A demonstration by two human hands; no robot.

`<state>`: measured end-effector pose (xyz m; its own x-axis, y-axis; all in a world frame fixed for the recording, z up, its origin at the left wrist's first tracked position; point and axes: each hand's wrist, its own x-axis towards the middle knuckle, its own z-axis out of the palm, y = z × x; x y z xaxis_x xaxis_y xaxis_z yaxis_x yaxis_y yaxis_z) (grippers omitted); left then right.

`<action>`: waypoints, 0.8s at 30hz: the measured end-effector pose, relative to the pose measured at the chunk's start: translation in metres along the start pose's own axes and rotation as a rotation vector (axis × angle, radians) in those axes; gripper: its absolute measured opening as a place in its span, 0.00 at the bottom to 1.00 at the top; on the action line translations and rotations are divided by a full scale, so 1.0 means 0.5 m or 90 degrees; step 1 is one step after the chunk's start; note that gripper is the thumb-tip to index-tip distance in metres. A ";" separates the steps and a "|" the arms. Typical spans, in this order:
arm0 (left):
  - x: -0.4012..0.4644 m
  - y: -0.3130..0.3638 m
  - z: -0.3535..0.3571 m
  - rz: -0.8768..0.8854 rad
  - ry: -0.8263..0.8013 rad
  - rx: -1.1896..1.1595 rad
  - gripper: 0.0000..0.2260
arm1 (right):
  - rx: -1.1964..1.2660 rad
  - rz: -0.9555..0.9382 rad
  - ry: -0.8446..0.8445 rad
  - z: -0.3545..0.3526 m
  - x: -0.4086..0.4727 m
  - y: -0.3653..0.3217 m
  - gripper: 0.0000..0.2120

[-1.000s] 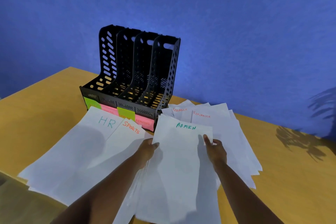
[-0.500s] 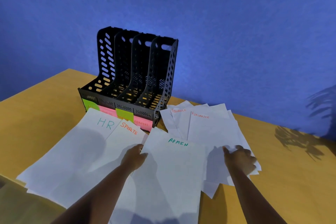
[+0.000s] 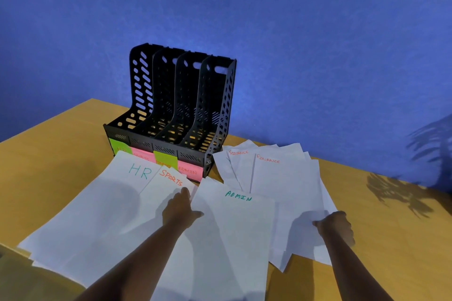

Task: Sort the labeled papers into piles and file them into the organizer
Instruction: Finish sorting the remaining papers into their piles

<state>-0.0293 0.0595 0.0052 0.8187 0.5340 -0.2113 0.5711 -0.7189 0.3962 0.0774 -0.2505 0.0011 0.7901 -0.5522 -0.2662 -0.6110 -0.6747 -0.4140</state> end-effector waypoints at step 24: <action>-0.011 0.119 -0.008 -0.109 -0.332 -0.744 0.16 | 0.233 -0.279 -0.263 -0.001 -0.032 -0.061 0.09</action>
<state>-0.0001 0.0157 0.0334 0.8180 0.1538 -0.5543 0.4970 0.2960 0.8157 0.0836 -0.2213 0.0184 0.9579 0.0133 -0.2867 -0.2335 -0.5449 -0.8053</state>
